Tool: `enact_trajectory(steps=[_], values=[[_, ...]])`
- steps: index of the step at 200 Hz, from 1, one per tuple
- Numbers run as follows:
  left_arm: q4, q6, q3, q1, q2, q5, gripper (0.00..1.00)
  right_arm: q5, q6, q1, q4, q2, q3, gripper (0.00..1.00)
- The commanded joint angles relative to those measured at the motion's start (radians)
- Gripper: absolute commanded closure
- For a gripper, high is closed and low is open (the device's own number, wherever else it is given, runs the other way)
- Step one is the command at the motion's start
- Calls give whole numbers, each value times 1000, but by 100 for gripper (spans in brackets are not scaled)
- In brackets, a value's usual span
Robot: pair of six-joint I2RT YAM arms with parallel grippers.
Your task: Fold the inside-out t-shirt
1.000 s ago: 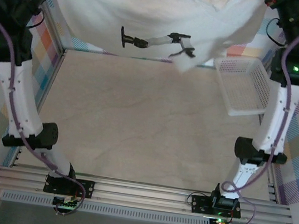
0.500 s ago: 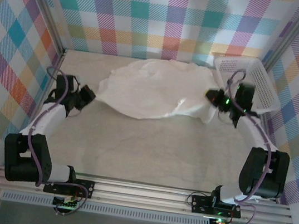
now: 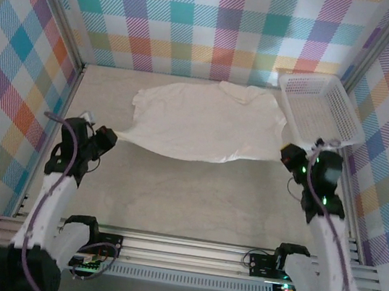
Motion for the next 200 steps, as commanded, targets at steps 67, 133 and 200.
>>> enact_trajectory(steps=[67,133,200], values=[[124,9,42,-51,-157,-14,29,119,-182,0,-6,-149,98,34],[-212,110,682,-251,777,-306,38,-140,-239,124,-350,781,569,44],[-350,-10,998,-249,1294,-247,64,-46,-163,165,-372,1067,588,61]])
